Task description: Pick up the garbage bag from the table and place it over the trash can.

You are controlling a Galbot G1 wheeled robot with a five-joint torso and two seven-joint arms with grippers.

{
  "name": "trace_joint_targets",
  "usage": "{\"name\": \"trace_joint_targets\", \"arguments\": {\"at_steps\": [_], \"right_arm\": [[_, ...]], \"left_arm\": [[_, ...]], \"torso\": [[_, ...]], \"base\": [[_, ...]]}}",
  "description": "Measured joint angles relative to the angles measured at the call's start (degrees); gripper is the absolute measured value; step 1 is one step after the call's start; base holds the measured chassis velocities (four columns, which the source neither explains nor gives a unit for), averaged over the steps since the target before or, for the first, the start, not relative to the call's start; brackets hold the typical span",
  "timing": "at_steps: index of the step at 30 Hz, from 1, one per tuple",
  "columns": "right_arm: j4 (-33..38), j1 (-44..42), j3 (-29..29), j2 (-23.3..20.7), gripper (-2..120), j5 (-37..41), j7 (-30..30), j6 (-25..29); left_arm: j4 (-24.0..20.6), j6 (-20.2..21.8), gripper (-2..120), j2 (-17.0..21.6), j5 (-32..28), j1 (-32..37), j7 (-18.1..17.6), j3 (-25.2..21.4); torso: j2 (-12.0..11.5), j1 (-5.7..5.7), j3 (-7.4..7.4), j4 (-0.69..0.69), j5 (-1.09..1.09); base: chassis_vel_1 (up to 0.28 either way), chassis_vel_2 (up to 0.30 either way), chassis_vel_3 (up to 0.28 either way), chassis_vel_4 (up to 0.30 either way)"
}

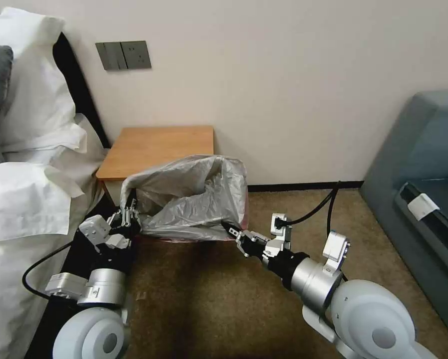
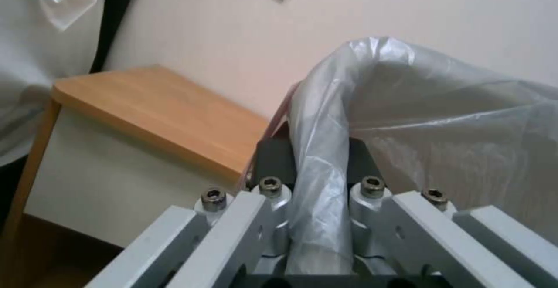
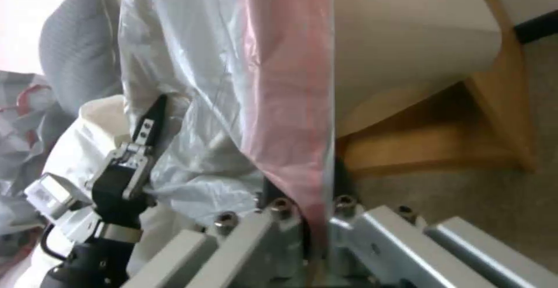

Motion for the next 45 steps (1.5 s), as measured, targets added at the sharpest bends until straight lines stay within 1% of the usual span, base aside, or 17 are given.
{"name": "trace_joint_targets", "arguments": {"at_steps": [3,4,5,7,8,12,13,16,17,18,20,21,25,29,36,42,45], "right_arm": [[0.0,0.0,0.4,0.2,12,-0.3,0.1,-0.2],[0.0,0.0,0.6,0.2,17,-0.5,0.2,-0.2],[0.0,0.0,0.6,0.2,17,-0.5,0.2,-0.2],[0.1,0.0,1.2,0.1,28,-0.7,0.5,-0.2],[0.1,0.0,1.2,0.1,28,-0.7,0.5,-0.2],[-0.3,-0.4,2.5,0.5,48,-1.4,0.9,-0.3],[-0.3,-0.4,2.5,0.5,48,-1.4,0.9,-0.3],[-1.1,-0.4,3.0,0.8,62,-2.3,1.1,-0.3],[-1.1,-0.4,3.0,0.8,62,-2.3,1.1,-0.3],[-1.3,-0.3,3.2,0.8,69,-2.7,1.2,-0.3],[-1.6,-0.4,3.7,1.0,78,-3.3,1.3,-0.3],[-1.6,-0.4,3.7,1.0,78,-3.3,1.3,-0.3],[-1.8,-1.6,5.2,1.1,95,-4.2,1.4,-0.3],[-2.0,-2.0,6.1,1.1,100,-4.8,1.4,-0.3],[-3.9,-1.5,6.4,1.9,100,-7.5,0.9,-0.1],[-6.9,0.0,6.4,2.7,100,-9.1,-1.0,0.2],[-9.8,1.2,6.4,2.8,100,-10.5,-3.9,0.4]], "left_arm": [[0.0,0.0,8,0.0,0.0,0.1,0.1,0.0],[0.0,0.0,8,0.1,0.0,0.2,0.1,0.0],[0.0,0.0,8,0.1,0.0,0.2,0.1,0.0],[-0.2,0.0,8,0.2,-0.1,0.3,0.2,-0.2],[-0.2,0.0,8,0.2,-0.1,0.3,0.2,-0.2],[-0.8,0.1,8,0.7,-0.4,0.4,0.4,-0.2],[-0.8,0.1,8,0.7,-0.4,0.4,0.4,-0.2],[-1.4,0.2,8,0.8,-0.6,0.8,0.5,-0.3],[-1.4,0.2,8,0.8,-0.6,0.8,0.5,-0.3],[-1.5,0.3,8,0.8,-0.6,0.9,0.5,-0.3],[-1.5,0.3,8,0.8,-0.7,1.0,0.5,-0.3],[-1.5,0.3,8,0.8,-0.7,1.0,0.5,-0.3],[-1.1,0.3,8,0.7,-0.8,0.8,0.5,-0.3],[-0.9,0.3,8,0.6,-0.9,0.7,0.5,-0.3],[-1.0,0.3,8,0.7,-1.3,0.9,0.6,-0.4],[-1.2,0.4,8,0.9,-1.5,1.5,1.2,-0.4],[-1.4,0.5,8,0.9,-1.5,2.0,1.6,-0.4]], "torso": [[0.0,0.0,0.0,0.0,0.0],[0.0,0.0,0.0,0.0,0.0],[0.0,0.0,0.0,0.0,0.0],[0.0,0.0,0.0,0.0,0.0],[0.0,0.0,0.0,0.0,0.0],[0.0,0.0,0.0,0.0,0.0],[0.0,0.0,0.0,0.0,0.0],[0.0,0.0,0.0,0.0,0.0],[0.0,0.0,0.0,0.0,0.0],[0.0,0.0,0.0,0.0,0.0],[0.0,0.0,0.0,0.0,-0.01],[0.0,0.0,0.0,0.0,-0.01],[0.0,0.0,0.0,0.0,-0.01],[0.0,0.0,0.0,0.0,0.0],[0.0,0.0,0.0,0.0,0.0],[0.0,0.0,0.0,0.0,0.0],[0.0,0.0,0.0,0.0,-0.01]], "base": [[0.0,0.0,0.0,0.0],[0.0,0.0,0.0,0.0],[0.0,0.0,0.0,0.0],[0.0,0.0,0.0,0.0],[0.0,0.0,0.0,0.0],[0.0,0.0,0.0,0.0],[0.0,0.0,0.0,0.0],[0.0,0.0,0.0,0.0],[0.0,0.0,0.0,0.0],[0.0,0.0,0.0,0.0],[0.0,0.0,0.0,0.0],[0.0,0.0,0.0,0.0],[0.0,0.0,0.0,0.0],[0.0,0.0,0.0,0.0],[0.0,0.0,0.0,0.0],[0.0,0.0,0.0,0.0],[0.0,0.0,0.0,0.0]]}}
